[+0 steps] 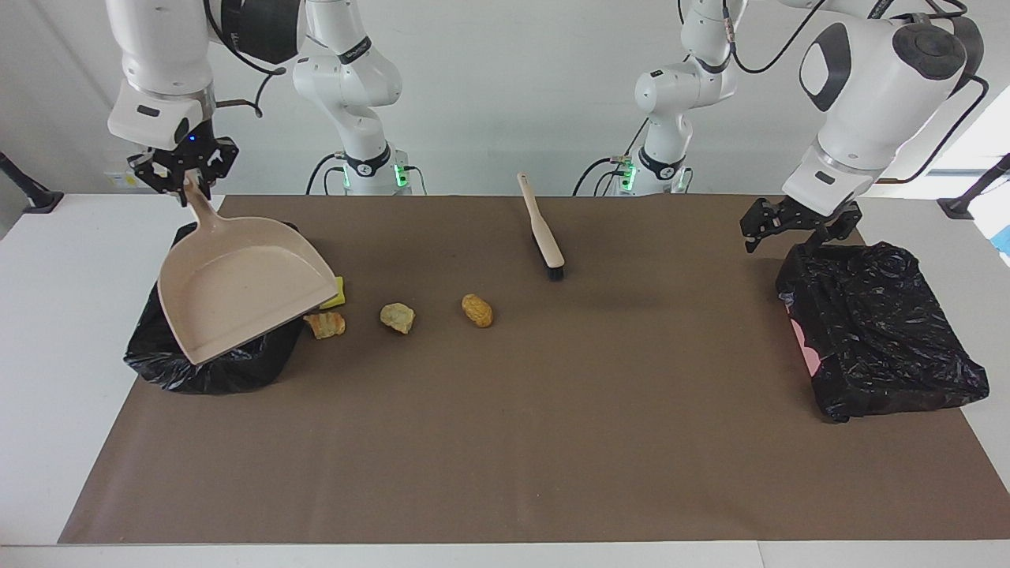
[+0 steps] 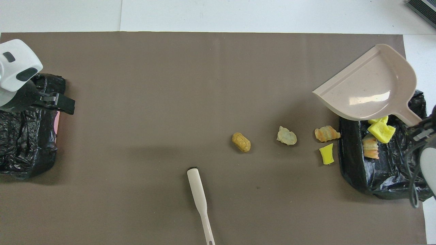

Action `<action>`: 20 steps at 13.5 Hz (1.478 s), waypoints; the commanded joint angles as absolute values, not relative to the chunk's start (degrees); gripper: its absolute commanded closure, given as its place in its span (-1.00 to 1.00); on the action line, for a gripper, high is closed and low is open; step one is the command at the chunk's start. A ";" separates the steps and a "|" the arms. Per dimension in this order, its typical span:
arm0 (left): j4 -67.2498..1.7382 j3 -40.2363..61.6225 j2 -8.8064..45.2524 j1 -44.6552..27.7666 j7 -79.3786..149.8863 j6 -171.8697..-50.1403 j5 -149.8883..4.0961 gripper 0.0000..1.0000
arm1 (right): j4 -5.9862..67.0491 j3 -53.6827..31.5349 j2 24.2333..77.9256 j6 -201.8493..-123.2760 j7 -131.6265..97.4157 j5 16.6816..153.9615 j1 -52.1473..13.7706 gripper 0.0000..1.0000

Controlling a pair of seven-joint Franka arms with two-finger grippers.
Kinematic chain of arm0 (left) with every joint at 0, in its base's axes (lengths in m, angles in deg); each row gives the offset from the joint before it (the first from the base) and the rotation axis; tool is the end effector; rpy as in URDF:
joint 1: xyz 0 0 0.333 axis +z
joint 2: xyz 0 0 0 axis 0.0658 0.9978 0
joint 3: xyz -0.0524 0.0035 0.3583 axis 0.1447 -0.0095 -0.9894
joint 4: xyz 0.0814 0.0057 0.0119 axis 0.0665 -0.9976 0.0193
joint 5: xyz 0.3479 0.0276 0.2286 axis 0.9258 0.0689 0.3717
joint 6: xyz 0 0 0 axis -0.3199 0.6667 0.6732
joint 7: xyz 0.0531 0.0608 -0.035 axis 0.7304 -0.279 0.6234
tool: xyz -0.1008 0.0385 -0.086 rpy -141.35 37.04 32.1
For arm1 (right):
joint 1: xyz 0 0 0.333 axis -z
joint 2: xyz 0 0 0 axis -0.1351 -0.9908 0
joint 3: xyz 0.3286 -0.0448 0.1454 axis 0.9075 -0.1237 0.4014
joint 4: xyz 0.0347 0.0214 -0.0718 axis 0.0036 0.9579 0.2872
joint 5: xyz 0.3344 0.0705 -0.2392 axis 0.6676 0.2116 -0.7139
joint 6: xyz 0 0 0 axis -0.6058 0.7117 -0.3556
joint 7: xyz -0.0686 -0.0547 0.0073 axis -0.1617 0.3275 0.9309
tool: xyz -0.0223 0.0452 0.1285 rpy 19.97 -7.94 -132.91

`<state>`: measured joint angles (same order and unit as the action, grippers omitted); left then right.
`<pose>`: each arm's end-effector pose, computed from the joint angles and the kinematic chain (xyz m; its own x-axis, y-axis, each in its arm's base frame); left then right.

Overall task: Sweep and dump trash in bin
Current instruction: 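Bring the empty dustpan back to the table center with the right gripper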

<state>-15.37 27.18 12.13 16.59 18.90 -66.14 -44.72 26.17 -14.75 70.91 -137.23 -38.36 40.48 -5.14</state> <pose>0.6004 -0.0574 0.5922 0.9902 -0.1356 -0.0346 -0.1366 -0.9902 -0.0288 0.5499 -0.0233 0.6127 0.8536 0.4945 -0.1637 0.5194 -0.8321 0.1948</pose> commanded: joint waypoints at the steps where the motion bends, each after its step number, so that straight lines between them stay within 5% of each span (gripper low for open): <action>1: -15.23 27.35 11.68 16.87 18.67 -65.79 -43.72 -1.00 | 26.10 -14.58 68.54 -136.28 -24.99 45.48 -8.80 1.00; 5: -15.23 27.35 11.68 16.87 18.67 -65.79 -43.72 -1.00 | 25.39 -14.50 64.76 -137.68 -7.22 54.19 -15.13 1.00; 12: -15.23 27.35 11.68 16.87 18.67 -65.79 -43.72 -1.00 | 25.22 -14.50 56.59 -151.21 18.12 60.97 -29.37 1.00; 20: -15.23 27.35 11.68 16.87 18.67 -65.79 -43.72 -1.00 | 14.34 -14.58 38.59 -164.49 34.74 59.57 -40.10 1.00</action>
<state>-15.37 27.18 12.13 16.59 18.90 -66.14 -44.71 20.82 -14.30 44.69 -163.19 31.59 59.28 -38.69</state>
